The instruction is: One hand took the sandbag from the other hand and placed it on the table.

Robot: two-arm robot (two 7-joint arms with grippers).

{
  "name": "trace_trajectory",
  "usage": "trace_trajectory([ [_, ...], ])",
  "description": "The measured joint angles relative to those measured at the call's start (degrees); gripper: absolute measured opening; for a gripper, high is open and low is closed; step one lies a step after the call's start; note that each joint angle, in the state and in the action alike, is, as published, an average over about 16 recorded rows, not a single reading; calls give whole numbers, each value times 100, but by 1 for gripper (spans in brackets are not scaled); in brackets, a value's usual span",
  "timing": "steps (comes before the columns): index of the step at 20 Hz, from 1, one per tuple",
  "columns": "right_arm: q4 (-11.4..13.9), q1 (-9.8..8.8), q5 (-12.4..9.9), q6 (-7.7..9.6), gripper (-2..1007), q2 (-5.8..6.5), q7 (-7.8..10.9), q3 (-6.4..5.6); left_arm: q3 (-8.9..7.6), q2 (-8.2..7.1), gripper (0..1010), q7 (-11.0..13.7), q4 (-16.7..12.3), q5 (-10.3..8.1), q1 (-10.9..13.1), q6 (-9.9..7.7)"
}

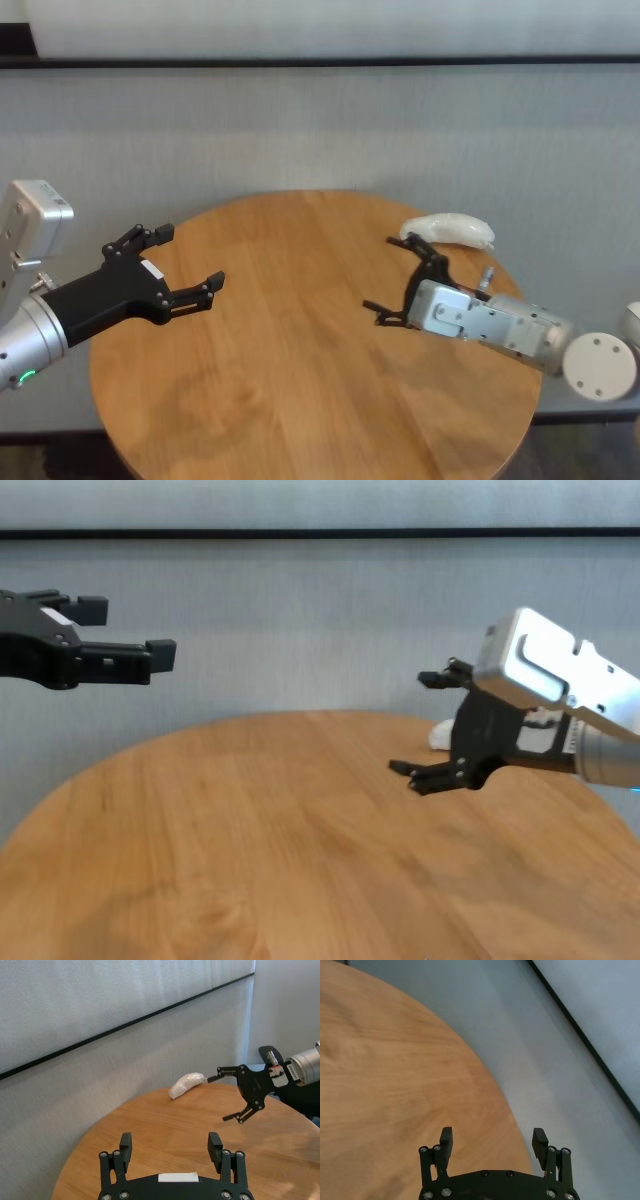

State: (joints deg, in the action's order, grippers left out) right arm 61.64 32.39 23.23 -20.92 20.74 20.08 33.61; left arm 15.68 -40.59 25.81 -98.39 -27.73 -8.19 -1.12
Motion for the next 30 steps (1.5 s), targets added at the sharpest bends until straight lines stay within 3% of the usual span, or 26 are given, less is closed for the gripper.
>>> trace_trajectory([
  [4,-94,94,-305,-156,1000,-150,210,46,0,0,999,0,0,0,0,0],
  [9,79,135,-318,-112,1000,-230,163,131,0,0,999,0,0,0,0,0],
  [20,759,-42,-39,325,1000,-110,-205,90,0,0,999,0,0,0,0,0],
  [30,858,-103,-3,390,1000,-52,-218,58,0,0,1000,0,0,0,0,0],
])
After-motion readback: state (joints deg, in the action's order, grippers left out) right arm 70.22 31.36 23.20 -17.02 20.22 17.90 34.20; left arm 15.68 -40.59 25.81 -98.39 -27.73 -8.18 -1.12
